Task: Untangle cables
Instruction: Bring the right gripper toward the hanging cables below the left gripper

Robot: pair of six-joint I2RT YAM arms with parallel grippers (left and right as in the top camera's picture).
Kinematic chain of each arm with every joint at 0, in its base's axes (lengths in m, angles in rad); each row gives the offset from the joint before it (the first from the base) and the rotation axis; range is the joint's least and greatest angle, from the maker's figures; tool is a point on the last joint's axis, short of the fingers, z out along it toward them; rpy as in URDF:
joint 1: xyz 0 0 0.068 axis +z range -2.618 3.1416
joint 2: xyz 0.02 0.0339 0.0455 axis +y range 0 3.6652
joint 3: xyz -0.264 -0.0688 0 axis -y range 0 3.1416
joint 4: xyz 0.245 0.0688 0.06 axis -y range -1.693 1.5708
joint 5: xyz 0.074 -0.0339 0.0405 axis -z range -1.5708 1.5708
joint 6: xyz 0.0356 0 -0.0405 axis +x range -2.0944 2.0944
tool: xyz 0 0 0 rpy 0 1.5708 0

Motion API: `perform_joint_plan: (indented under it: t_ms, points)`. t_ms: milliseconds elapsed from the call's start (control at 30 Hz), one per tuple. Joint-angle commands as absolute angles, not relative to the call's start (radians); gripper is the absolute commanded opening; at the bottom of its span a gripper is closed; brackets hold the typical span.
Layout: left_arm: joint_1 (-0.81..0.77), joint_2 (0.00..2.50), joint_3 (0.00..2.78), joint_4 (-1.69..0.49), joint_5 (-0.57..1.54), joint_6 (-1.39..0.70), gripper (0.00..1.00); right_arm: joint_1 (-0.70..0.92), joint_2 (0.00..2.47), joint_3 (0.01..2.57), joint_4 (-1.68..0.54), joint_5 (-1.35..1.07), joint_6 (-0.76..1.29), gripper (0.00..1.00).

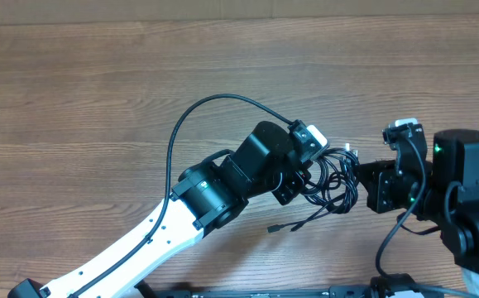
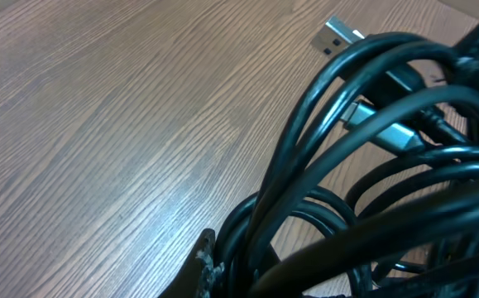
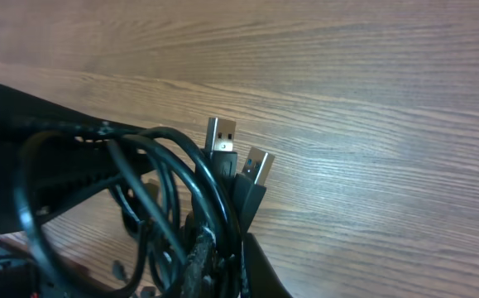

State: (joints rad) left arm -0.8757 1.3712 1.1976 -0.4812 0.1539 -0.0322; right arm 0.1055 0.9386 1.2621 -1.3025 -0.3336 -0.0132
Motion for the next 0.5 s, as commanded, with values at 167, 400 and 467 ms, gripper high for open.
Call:
perform_joint_plan:
  t_ms: [167, 400, 467]
  points:
    - [-0.885, 1.367, 1.22, -0.465, 0.238, -0.056, 0.04, 0.104, 0.965, 1.282, -1.296, -0.315, -0.012, 0.04]
    - [-0.885, 1.367, 1.22, -0.439, 0.284, -0.055, 0.04, 0.104, 0.965, 1.282, -1.296, -0.306, -0.012, 0.13]
    - [-0.885, 1.367, 1.22, -0.418, 0.321, -0.047, 0.04, 0.104, 0.965, 1.282, -1.296, -0.3, -0.012, 0.13]
